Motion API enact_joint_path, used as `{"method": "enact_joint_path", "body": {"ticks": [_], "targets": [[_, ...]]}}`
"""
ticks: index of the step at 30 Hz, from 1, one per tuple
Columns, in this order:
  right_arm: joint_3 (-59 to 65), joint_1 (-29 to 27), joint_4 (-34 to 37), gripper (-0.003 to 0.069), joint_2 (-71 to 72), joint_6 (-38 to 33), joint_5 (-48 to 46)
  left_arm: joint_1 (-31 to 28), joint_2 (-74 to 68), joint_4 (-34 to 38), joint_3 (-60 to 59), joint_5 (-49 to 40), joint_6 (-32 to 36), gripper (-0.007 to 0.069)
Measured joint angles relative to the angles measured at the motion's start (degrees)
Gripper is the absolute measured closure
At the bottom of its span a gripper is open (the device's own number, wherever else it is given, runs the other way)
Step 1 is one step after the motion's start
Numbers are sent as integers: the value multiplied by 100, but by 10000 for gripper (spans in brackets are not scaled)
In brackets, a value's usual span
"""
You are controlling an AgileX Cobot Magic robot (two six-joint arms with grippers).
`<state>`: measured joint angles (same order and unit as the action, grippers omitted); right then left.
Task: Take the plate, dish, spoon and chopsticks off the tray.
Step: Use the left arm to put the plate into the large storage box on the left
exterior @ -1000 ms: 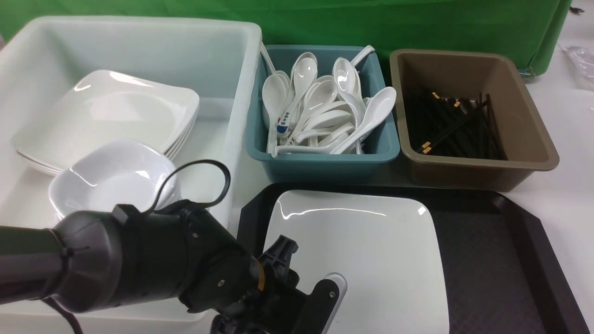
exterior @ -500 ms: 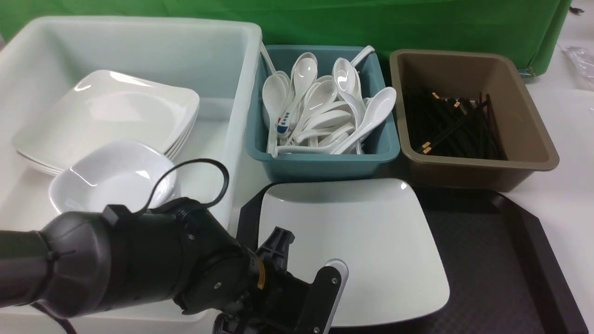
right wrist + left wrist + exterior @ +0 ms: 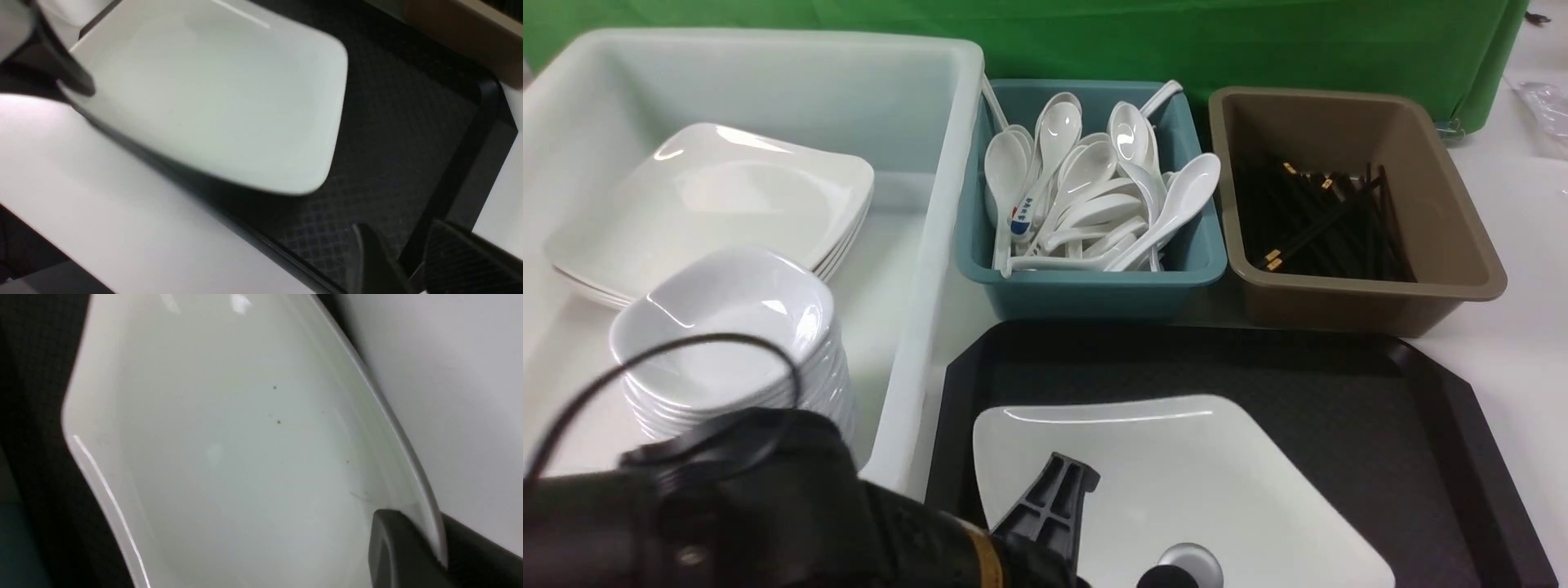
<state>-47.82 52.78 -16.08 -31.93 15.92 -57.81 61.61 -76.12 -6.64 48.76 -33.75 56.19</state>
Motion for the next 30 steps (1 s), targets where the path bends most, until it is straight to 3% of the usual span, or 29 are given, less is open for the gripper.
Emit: {"method": "enact_joint_path", "body": {"ticks": [7,13,19,24,29,30], "targets": [[-252,0,-388,456,0,237,0,124,859,16,0,-60,-131,600],[-271,0,-462,621,0,439,0,124,1509,57,20,-136,-131,595],[-271,0,-471,634,0,625,165,124,1898,129,328,-84,-151,594],[-271,0,-485,636,0,766,481,-16,2000,-729,776,-34,-952,594],[-271,0,-507,636,-7,883,722,-741,1940,-1945,926,-88,-1789,594],[-271,0,-512,636,-60,902,844,-1337,1863,-2272,938,-88,-1921,594]]}}
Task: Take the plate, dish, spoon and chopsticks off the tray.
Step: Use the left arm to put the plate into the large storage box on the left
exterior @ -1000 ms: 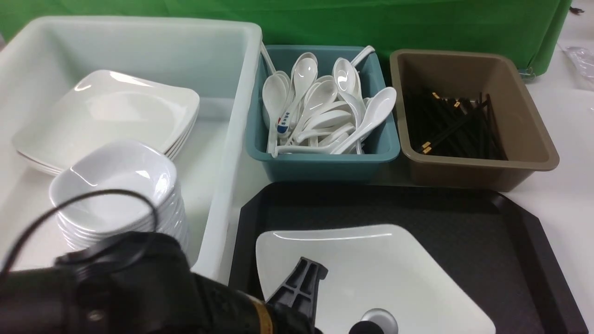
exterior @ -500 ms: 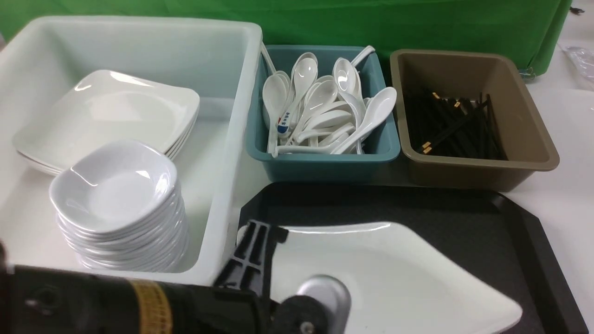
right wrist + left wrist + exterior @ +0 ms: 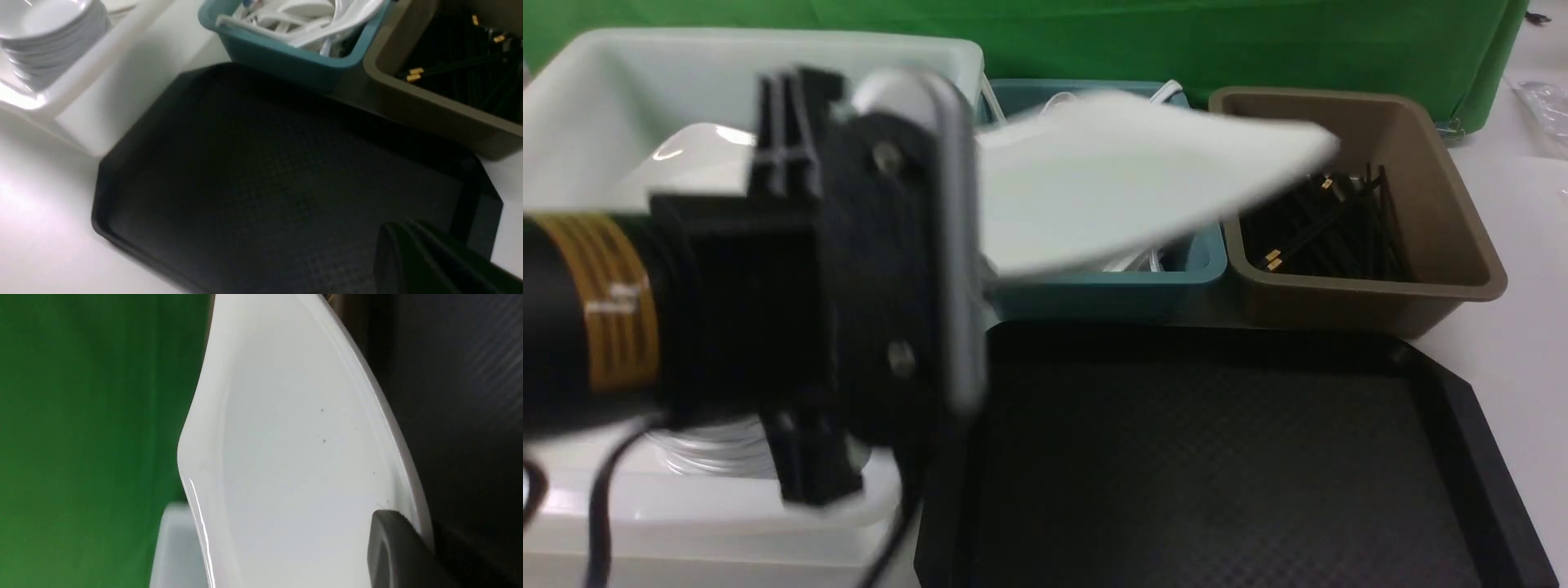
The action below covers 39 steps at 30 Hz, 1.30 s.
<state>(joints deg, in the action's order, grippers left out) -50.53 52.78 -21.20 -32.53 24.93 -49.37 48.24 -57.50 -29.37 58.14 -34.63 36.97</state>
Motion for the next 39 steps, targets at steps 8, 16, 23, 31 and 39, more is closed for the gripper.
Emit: {"method": "enact_joint_path", "body": {"ticks": [8,16,23,31,39], "targets": [[0,0,35,636,-247,-55,151,-2631,-1078,-98,110,393,273,594],[0,0,265,636,-273,-279,139,-3599,-2409,-185,575,508,509,592],[0,0,449,636,-273,-482,98,-3753,-2971,-265,843,746,589,592],[0,0,560,636,-273,-495,-4,-3940,-3425,-329,850,828,603,592],[0,0,728,636,-273,-563,-35,-3940,-3468,-230,877,1049,609,559]]}}
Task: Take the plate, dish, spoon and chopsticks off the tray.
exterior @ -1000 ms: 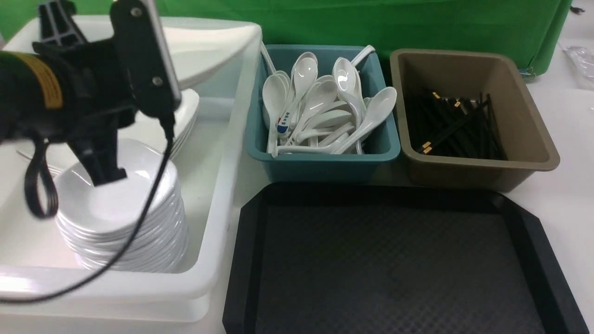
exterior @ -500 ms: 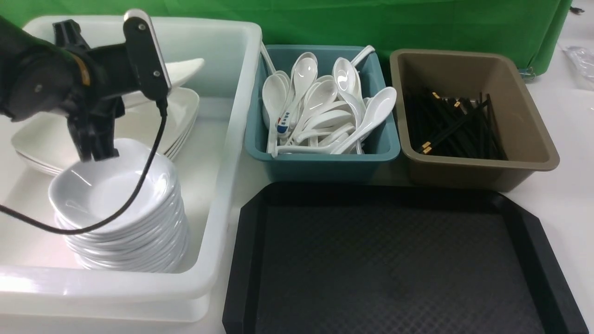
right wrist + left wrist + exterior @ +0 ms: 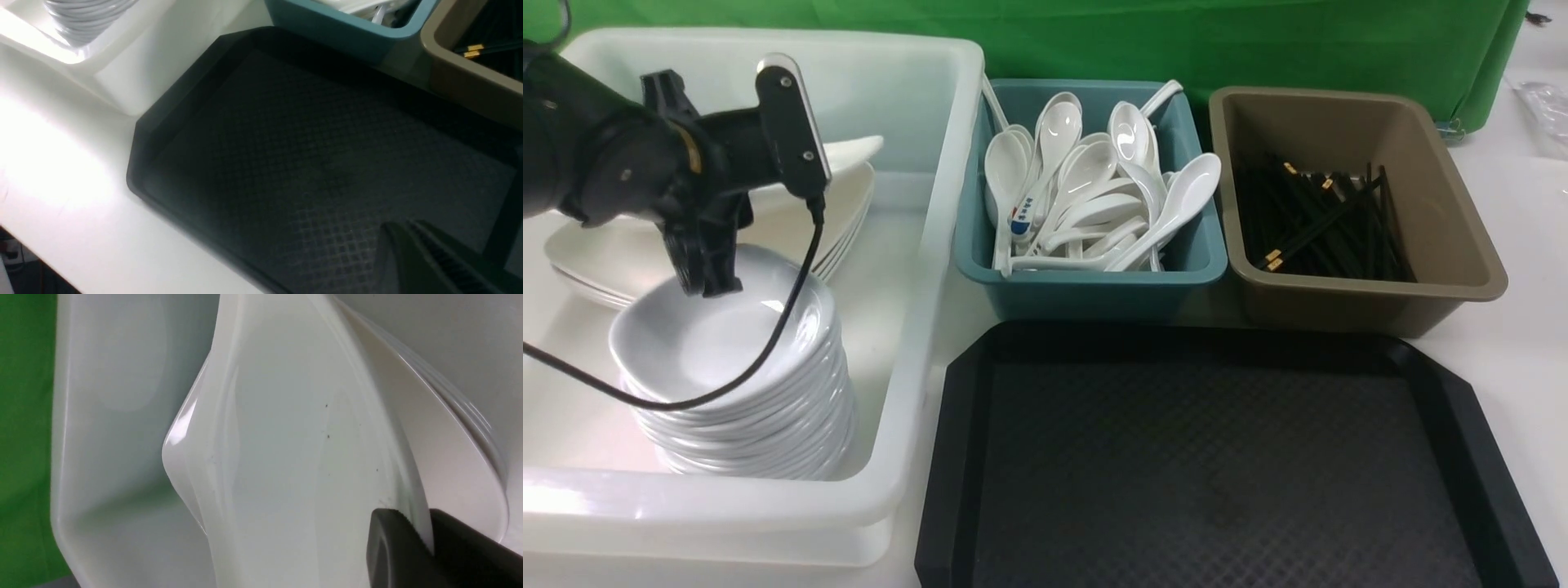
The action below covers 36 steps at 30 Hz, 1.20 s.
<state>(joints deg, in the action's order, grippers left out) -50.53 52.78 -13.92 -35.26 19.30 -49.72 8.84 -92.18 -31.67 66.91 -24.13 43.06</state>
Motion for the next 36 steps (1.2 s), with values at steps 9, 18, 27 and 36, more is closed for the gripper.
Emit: {"method": "enact_joint_path", "body": {"ticks": [9,18,27,36], "targets": [[0,0,307,636,0,-180,-129,0,5,195,12,-40,-11,249],[0,0,574,636,0,-246,-146,0,113,310,12,-286,-18,90],[0,0,610,637,0,-271,-170,0,478,711,17,-304,-18,87],[0,0,605,637,0,-336,-170,0,1871,3373,10,-637,-942,343]]}}
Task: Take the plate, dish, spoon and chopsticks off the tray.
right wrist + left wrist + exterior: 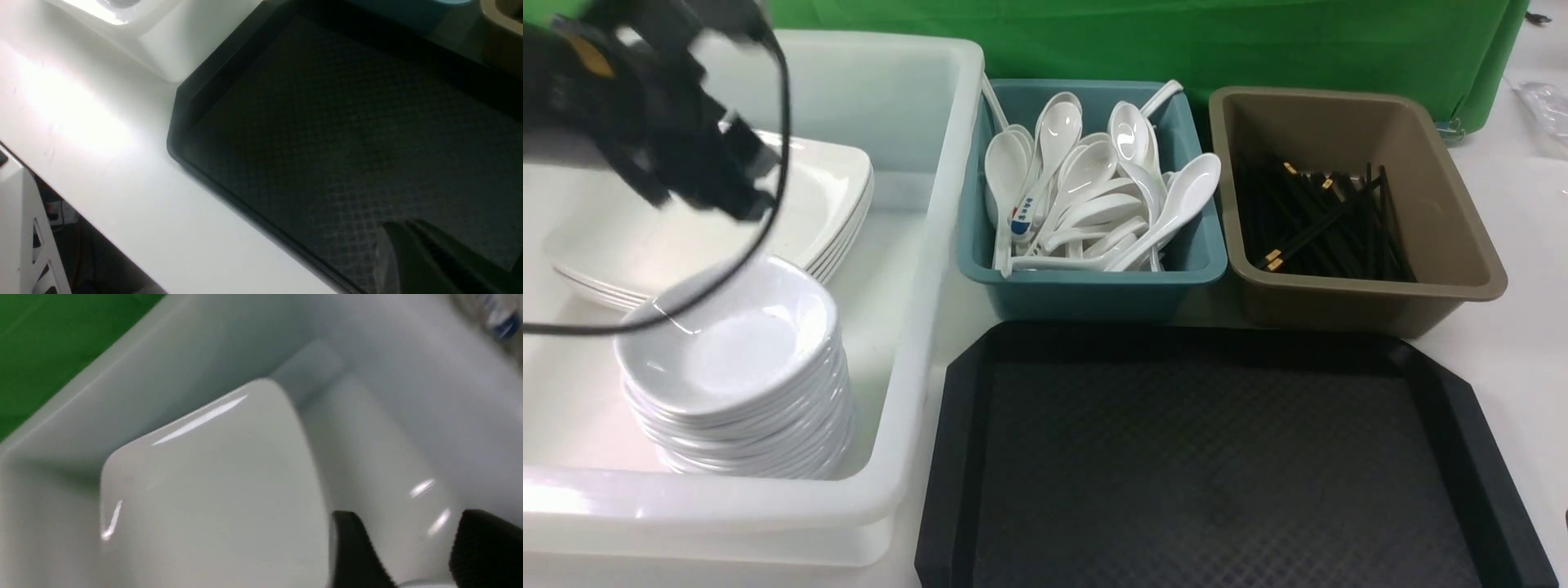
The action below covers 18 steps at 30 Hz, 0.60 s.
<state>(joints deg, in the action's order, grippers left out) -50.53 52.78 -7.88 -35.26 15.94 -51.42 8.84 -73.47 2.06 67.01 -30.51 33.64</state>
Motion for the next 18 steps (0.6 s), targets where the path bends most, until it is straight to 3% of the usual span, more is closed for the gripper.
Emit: {"method": "enact_joint_path", "body": {"ticks": [2,5,8,11,18], "targets": [[0,0,-5,637,0,-2,0,0,732,1051,-183,-110,82,514],[0,0,-73,637,0,15,5,0,1905,2353,-736,-110,556,602],[0,0,-345,637,0,277,72,0,3139,3336,-1613,91,1019,618],[0,0,-644,637,0,484,91,0,3964,3839,-2285,376,1383,618],[0,0,-981,637,0,833,165,0,5235,4102,-3570,1123,1708,616]]}}
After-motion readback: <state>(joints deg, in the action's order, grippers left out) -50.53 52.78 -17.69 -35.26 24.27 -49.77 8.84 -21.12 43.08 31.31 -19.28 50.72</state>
